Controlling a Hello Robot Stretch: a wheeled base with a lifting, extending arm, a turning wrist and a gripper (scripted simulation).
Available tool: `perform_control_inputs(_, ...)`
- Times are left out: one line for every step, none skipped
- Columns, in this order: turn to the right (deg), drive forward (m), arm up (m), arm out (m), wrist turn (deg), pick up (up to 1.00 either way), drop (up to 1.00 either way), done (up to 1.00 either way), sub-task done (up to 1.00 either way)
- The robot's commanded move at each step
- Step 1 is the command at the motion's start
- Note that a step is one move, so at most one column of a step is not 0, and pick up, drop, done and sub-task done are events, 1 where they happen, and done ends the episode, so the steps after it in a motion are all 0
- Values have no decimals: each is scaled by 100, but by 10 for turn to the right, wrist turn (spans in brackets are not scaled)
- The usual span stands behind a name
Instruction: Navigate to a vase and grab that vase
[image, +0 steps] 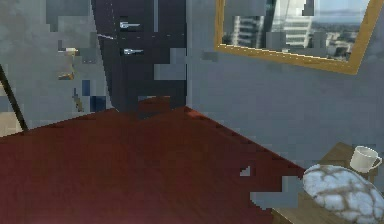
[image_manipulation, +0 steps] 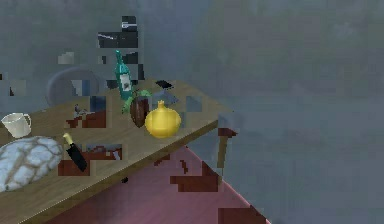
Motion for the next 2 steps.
perform_control_inputs(0, 0, 38, 0, 0, 0, 0, 0, 0)
perform_control_inputs(0, 0, 0, 46, 0, 0, 0, 0, 0)
